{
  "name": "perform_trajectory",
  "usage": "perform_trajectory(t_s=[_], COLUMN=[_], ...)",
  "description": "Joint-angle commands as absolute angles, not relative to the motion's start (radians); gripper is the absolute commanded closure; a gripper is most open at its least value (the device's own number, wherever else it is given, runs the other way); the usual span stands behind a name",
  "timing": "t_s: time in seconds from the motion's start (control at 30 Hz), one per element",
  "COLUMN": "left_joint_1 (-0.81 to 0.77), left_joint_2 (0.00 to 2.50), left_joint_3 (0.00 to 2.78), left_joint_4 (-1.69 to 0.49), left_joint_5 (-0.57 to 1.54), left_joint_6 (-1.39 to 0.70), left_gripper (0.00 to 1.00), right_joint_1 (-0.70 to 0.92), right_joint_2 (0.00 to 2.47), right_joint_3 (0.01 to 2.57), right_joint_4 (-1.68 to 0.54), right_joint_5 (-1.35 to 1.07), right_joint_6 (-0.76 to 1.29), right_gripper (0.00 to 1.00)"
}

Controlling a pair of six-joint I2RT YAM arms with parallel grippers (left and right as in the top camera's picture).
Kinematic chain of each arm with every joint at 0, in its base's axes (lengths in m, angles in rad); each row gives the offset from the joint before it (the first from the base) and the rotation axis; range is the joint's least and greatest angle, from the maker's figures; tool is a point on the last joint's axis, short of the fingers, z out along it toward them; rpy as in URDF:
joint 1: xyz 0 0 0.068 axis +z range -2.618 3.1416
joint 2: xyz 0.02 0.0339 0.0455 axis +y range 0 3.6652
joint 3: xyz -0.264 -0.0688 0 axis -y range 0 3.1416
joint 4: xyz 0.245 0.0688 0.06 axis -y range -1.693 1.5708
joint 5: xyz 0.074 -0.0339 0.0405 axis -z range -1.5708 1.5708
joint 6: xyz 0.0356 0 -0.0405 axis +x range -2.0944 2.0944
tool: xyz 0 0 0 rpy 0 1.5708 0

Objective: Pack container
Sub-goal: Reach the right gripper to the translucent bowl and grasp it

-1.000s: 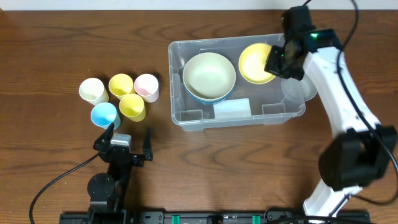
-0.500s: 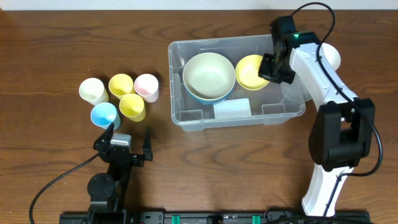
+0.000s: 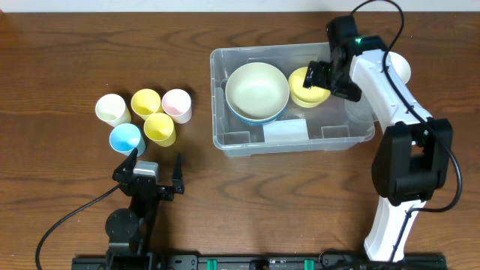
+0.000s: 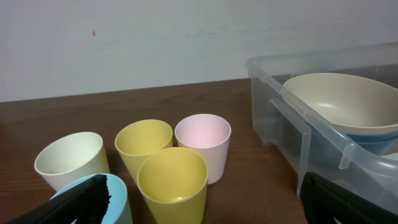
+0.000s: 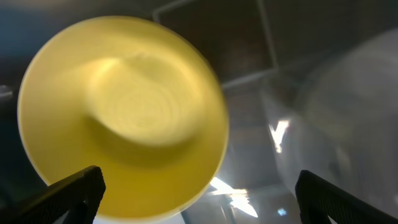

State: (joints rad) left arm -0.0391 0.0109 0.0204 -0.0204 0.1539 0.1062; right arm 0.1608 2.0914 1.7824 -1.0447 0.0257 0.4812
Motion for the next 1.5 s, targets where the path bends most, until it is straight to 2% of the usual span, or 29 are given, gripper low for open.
perform_trajectory(t_s=[0.0, 0.2, 0.3, 0.6, 0.8, 1.1, 1.4, 1.47], left_joint_1=[-0.033, -0.033, -0.033, -0.033, -0.033, -0.033, -0.033, -0.033], left_joint_2=[0.006, 0.006, 0.006, 0.006, 0.006, 0.006, 0.006, 0.006], left_joint_3=[0.004, 0.004, 0.004, 0.004, 0.004, 0.004, 0.004, 0.004], left_joint_4=[-0.056, -0.056, -0.056, -0.056, -0.056, -0.056, -0.056, -0.056], left_joint_5=[0.172, 0.172, 0.172, 0.172, 0.172, 0.172, 0.172, 0.172], left_joint_6=[0.116, 0.116, 0.116, 0.116, 0.116, 0.116, 0.116, 0.116], left_gripper=[0.02, 0.02, 0.02, 0.02, 0.02, 0.02, 0.02, 0.02], right_joint_1=[0.136, 0.059, -0.027, -0.231, -0.248, -0.245, -0.25, -0.25], right_joint_2=[1.99, 1.827, 1.774, 1.883, 2.023, 2.099, 2.101, 2.101], right_joint_3=[1.913, 2.045, 2.047, 1.907, 1.789, 1.66, 1.516, 1.504], right_joint_4=[-1.075, -1.104, -1.143, -1.181, -1.166, -1.072, -0.907, -0.895], right_joint_5=[0.056, 0.057, 0.121, 0.108, -0.006, -0.008, -0.012, -0.011], right_joint_6=[0.433, 0.416, 0.495, 0.507, 0.499, 0.447, 0.429, 0.429], right_gripper=[0.01, 0.01, 0.01, 0.01, 0.03, 0.04, 0.1, 0.14])
